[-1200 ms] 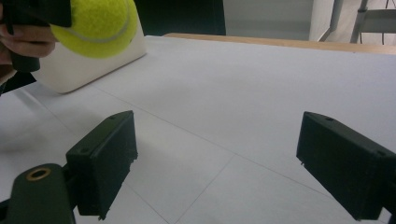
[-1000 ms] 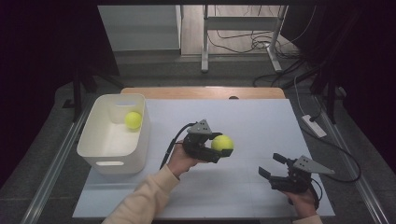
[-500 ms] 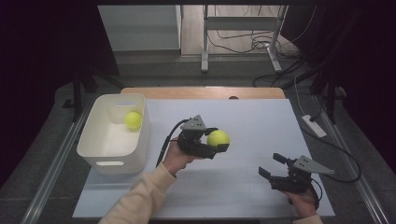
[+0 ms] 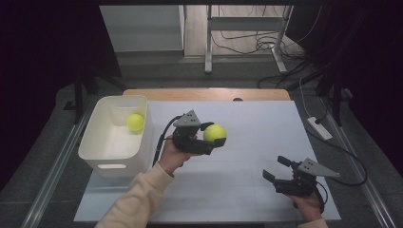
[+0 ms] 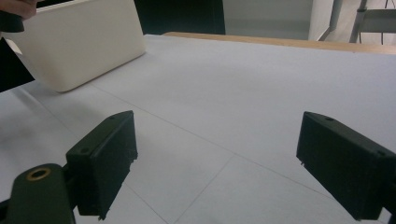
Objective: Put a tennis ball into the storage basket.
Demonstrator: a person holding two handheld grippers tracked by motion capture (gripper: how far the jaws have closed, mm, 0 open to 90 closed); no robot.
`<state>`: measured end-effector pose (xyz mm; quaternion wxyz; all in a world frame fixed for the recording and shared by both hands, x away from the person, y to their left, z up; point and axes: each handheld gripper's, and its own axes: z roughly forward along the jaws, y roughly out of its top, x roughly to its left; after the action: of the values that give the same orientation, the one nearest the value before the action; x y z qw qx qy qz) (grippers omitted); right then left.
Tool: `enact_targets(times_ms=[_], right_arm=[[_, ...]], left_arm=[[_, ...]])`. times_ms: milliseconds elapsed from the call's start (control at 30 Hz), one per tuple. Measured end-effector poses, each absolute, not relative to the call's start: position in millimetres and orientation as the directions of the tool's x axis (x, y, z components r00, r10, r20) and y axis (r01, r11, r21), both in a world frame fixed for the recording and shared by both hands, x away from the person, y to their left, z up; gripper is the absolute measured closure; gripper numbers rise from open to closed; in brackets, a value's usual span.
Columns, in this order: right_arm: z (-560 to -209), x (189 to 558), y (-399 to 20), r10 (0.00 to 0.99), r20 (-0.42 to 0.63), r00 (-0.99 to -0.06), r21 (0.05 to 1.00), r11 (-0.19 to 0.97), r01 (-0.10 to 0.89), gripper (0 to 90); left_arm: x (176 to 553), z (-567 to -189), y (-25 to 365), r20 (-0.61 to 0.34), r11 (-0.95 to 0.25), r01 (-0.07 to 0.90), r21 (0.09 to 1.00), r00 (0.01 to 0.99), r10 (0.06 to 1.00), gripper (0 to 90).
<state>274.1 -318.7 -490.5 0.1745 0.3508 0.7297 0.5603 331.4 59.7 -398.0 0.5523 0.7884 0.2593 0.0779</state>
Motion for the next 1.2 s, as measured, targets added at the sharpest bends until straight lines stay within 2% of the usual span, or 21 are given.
enact_targets(times_ms=[1200], right_arm=[[-491.2,273.9,-318.9,0.707,0.136,-0.694,0.939,0.131,0.318,12.1]], left_arm=[[334.3,-379.6,103.0,-0.142,-0.185,0.309,0.933,0.786,0.601,27.2]])
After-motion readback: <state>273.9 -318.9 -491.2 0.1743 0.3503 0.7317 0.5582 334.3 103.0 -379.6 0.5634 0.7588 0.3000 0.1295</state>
